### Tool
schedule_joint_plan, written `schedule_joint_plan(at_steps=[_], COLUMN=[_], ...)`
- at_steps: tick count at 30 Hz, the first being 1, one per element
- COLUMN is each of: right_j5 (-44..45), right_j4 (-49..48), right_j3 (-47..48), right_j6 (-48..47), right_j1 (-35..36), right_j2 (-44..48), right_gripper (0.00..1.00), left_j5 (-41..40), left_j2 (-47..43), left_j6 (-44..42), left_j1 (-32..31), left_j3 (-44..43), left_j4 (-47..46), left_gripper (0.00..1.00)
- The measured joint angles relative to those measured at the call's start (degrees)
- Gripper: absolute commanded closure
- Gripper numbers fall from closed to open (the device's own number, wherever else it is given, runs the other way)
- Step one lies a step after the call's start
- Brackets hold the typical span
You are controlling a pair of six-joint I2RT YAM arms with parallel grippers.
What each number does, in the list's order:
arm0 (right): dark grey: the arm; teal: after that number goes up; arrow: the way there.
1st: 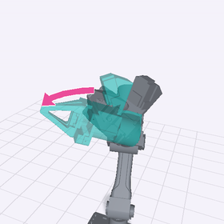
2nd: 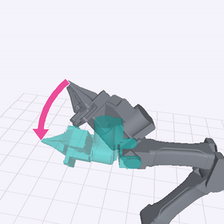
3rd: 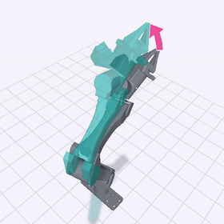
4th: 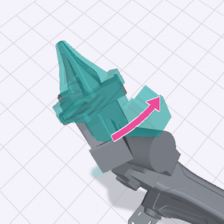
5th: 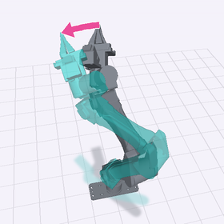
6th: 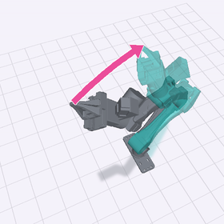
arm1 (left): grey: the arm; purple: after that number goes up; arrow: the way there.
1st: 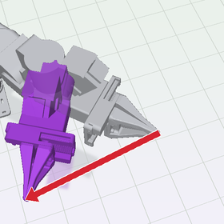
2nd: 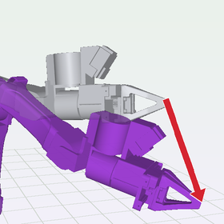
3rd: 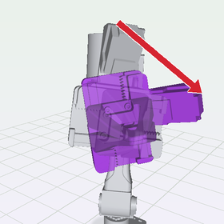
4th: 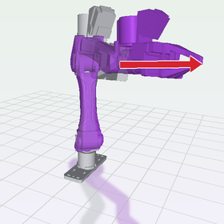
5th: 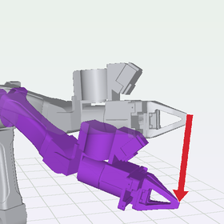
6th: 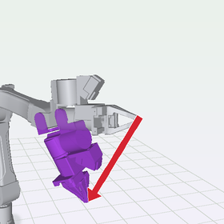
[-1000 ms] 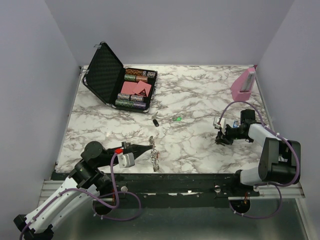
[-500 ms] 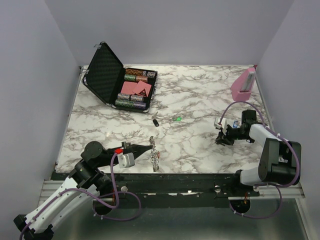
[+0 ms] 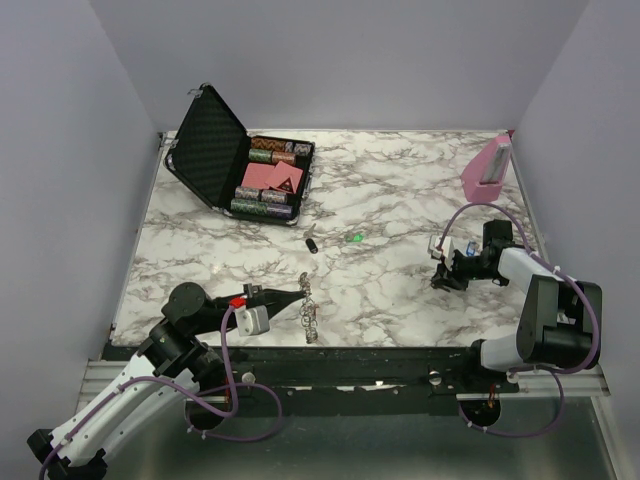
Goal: Put the keys on the keyring
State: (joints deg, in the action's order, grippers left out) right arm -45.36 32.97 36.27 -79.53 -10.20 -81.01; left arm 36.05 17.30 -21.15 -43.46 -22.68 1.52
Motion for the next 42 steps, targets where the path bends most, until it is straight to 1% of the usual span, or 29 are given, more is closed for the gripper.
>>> schedule_joint_plan(at_steps=[17, 28, 38, 42], right_j5=[-0.6, -0.6, -0.6, -0.6], right_j4=[0.1, 0.1, 0.1, 0.1], right_j3=[0.0, 0.0, 0.0, 0.0], right_j6=[0.0, 0.0, 0.0, 0.0], right_j1=[0.0, 0.0, 0.0, 0.0], right_j2=[-0.4, -0.7, -0.6, -0.5], right_gripper=[0.81, 0.85, 0.81, 0.81], left_j5=[0.2, 0.2, 0.2, 0.3], left_j2=[0.0, 0.0, 0.0, 0.0], left_j6=[0.0, 0.0, 0.0, 0.0], left_j1=[0.0, 0.0, 0.0, 0.0], left_j3=[0.0, 0.0, 0.0, 0.0], left_j4=[0.0, 0.0, 0.0, 0.0], left_gripper=[1.0, 1.0, 1.0, 1.0])
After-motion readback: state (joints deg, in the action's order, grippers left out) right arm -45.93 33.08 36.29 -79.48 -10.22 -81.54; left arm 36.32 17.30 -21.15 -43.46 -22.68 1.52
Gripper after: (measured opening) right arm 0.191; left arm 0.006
